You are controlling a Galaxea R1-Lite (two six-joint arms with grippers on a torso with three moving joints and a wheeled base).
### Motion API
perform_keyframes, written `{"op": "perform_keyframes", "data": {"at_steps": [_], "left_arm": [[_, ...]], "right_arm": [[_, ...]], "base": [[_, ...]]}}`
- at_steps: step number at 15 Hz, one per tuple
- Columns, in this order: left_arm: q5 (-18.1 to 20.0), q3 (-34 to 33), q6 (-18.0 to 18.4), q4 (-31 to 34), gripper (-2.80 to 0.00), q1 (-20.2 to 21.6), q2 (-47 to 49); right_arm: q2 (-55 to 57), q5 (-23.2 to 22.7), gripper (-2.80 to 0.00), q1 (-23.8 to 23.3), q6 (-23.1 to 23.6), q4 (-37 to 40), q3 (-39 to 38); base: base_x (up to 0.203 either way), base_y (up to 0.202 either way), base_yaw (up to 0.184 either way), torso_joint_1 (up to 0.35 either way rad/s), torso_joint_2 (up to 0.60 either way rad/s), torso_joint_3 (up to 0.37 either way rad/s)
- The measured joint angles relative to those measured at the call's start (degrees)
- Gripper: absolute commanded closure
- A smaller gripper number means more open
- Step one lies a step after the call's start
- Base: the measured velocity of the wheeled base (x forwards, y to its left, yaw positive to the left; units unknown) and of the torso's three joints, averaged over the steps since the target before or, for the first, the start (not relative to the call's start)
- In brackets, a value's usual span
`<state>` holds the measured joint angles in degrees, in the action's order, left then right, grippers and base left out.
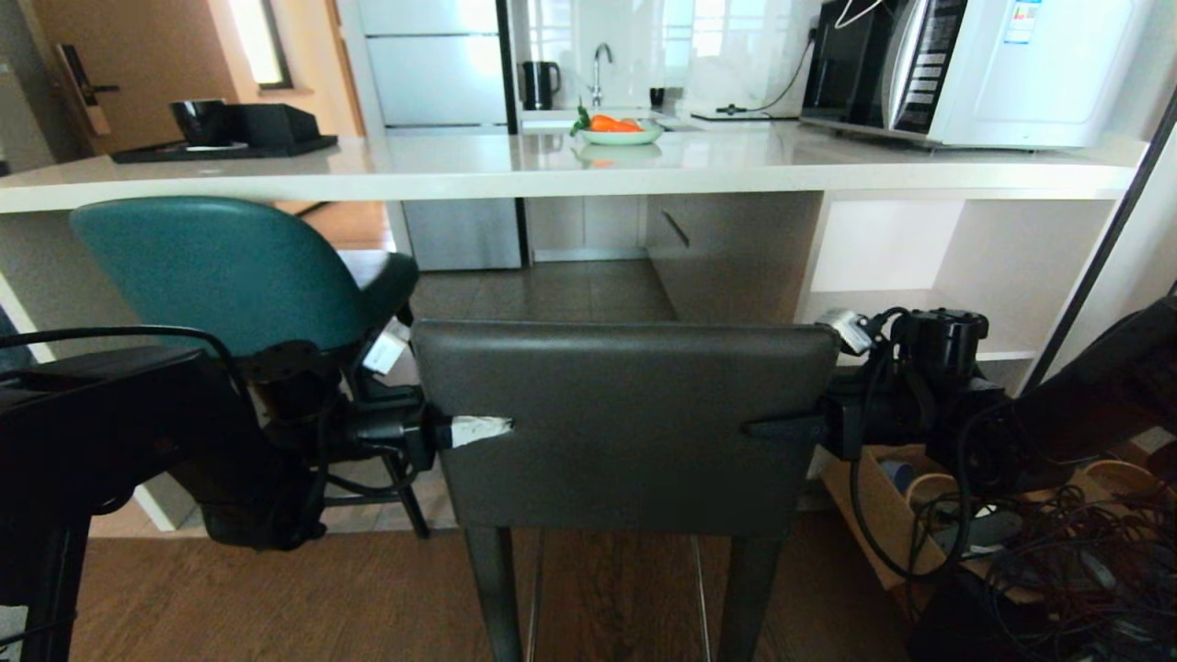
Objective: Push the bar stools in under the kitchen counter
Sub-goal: Pull the gray chair out from under the dining table
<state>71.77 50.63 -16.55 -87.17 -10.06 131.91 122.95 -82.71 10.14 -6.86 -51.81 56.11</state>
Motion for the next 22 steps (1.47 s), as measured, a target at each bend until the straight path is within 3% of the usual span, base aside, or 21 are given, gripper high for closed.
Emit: {"op": "perform_keyframes", "data": {"at_steps": [22], "left_arm": [[0.1, 1.4, -0.2, 0.0, 0.00, 0.7, 0.3]], "right_arm": [[1.2, 0.1, 0.00, 0.0, -0.2, 0.0, 0.8]], "base": [[0.000, 0.000, 0.000, 0.000, 0.00, 0.000]]}}
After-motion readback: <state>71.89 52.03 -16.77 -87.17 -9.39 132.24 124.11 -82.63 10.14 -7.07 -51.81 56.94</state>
